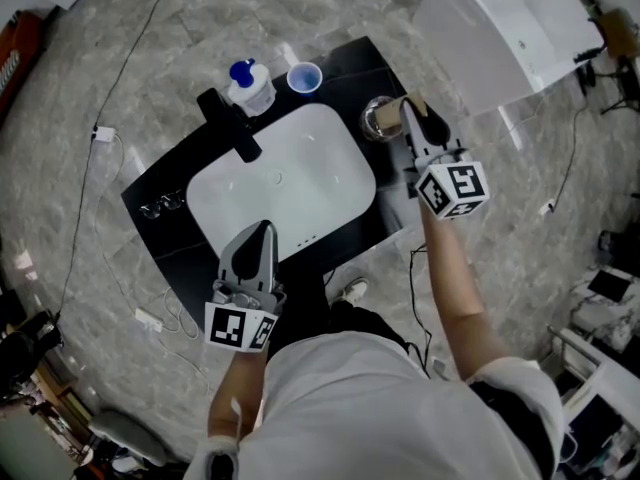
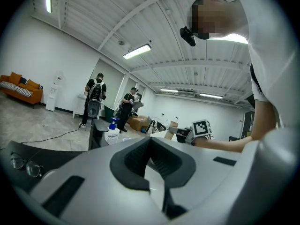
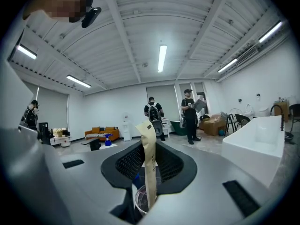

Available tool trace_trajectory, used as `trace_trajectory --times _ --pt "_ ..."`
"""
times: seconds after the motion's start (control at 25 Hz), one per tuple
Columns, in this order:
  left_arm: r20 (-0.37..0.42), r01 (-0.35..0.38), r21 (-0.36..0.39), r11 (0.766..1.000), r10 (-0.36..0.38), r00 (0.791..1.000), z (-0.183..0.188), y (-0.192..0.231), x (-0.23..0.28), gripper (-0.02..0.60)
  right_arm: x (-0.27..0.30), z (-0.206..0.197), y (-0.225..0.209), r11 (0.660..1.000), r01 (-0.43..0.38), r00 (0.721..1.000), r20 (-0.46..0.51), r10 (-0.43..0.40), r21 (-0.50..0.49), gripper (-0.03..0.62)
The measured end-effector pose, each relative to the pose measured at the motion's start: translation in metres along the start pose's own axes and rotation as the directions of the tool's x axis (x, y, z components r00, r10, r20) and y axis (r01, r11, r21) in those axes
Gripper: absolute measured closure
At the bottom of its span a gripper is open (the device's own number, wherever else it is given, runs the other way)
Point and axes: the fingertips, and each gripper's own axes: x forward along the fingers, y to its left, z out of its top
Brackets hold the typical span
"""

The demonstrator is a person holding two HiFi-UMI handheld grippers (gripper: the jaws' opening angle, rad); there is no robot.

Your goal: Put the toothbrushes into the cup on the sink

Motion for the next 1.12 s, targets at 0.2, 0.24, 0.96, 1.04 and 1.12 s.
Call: trace_trajectory --times 0.2,0.24,0.96,1.04,1.12 --pt "-0.004 -0.007 -0.004 1.000 0.007 1.000 -0.002 0.002 -0.002 0.580 0.004 -0.012 0.000 1.000 -0.005 0.999 -0.040 0.006 0.010 0.507" --pt "-0.006 -0.006 -0.006 1.000 0.006 1.000 -0.003 0.002 -0.001 0.578 0.004 -0.014 0.000 1.000 -0.004 0.999 -0.049 0.004 0.008 0.505" --pt "0.017 0.070 -0.011 0.998 -0.069 0.997 0.000 -0.029 0.007 0.578 -0.044 0.018 -0.040 0.991 0.120 0.993 -0.015 -0.121 -0.060 0.414" --pt "0.024 0.081 -0.009 0.997 -0.081 0.996 0.001 -0.036 0.007 0.579 -0.055 0.024 -0.044 0.989 0.133 0.991 -0.005 -0.133 -0.058 0.414" --pt "0.028 0.092 -0.007 0.996 -0.092 0.995 0.002 -0.044 0.006 0.578 -0.067 0.029 -0.045 0.988 0.140 0.990 0.002 -0.140 -0.057 0.414"
